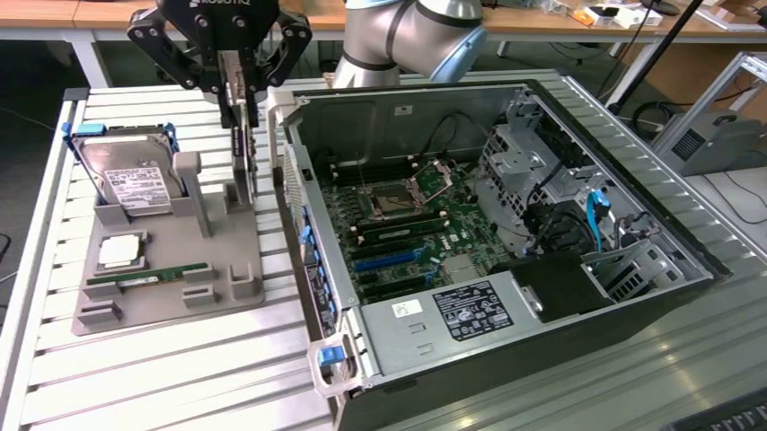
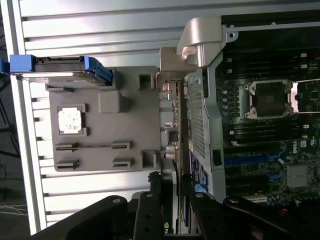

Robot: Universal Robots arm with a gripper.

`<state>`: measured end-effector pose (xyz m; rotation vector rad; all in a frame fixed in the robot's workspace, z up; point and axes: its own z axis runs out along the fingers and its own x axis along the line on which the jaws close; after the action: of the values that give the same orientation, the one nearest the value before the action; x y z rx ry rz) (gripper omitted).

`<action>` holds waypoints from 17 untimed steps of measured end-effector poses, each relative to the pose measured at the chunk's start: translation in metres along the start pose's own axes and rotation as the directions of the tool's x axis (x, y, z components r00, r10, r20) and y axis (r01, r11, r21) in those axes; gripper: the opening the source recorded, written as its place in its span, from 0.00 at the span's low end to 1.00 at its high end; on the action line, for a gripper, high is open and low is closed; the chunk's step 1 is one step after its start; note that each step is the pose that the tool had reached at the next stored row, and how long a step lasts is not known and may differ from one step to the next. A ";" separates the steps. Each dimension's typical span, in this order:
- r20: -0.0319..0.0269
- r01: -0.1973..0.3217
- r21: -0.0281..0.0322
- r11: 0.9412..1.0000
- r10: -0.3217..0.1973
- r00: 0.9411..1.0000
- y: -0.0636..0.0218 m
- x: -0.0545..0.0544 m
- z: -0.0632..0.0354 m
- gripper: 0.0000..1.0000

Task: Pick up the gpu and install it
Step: 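Pick up the gpu and move the gpu toward the slot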

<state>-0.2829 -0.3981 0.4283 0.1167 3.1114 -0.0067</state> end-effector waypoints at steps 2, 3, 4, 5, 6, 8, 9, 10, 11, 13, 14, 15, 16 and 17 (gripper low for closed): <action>0.000 0.000 0.001 1.000 0.000 1.000 0.0000 -0.001 0.0001 0.27; 0.000 0.000 0.002 1.000 0.000 1.000 0.0000 -0.002 0.0001 0.27; 0.000 0.000 0.003 1.000 0.000 1.000 0.0000 -0.002 0.0002 0.27; 0.000 0.000 0.003 1.000 0.000 1.000 0.0000 -0.003 0.0003 0.27; 0.000 0.000 0.004 1.000 0.000 1.000 0.0000 -0.003 0.0003 0.27; 0.000 0.000 0.006 1.000 0.000 1.000 0.0000 -0.005 0.0004 0.27; 0.001 0.000 0.007 1.000 0.000 1.000 0.0000 -0.006 0.0005 0.27; 0.000 0.000 0.008 1.000 0.000 1.000 0.0000 -0.006 0.0006 0.27; 0.001 0.000 0.008 1.000 0.000 1.000 0.0000 -0.007 0.0006 0.27; 0.001 0.000 0.009 1.000 0.000 1.000 0.0000 -0.008 0.0007 0.27; 0.001 0.000 0.010 1.000 0.000 1.000 0.0000 -0.008 0.0008 0.27; 0.001 0.000 0.010 1.000 0.000 1.000 0.0000 -0.009 0.0008 0.27; 0.001 0.000 0.011 1.000 0.000 1.000 -0.0001 -0.009 0.0009 0.27; 0.001 0.000 0.011 1.000 0.000 1.000 -0.0001 -0.010 0.0009 0.27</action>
<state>-0.2734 -0.3988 0.4277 0.1165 3.1110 -0.0243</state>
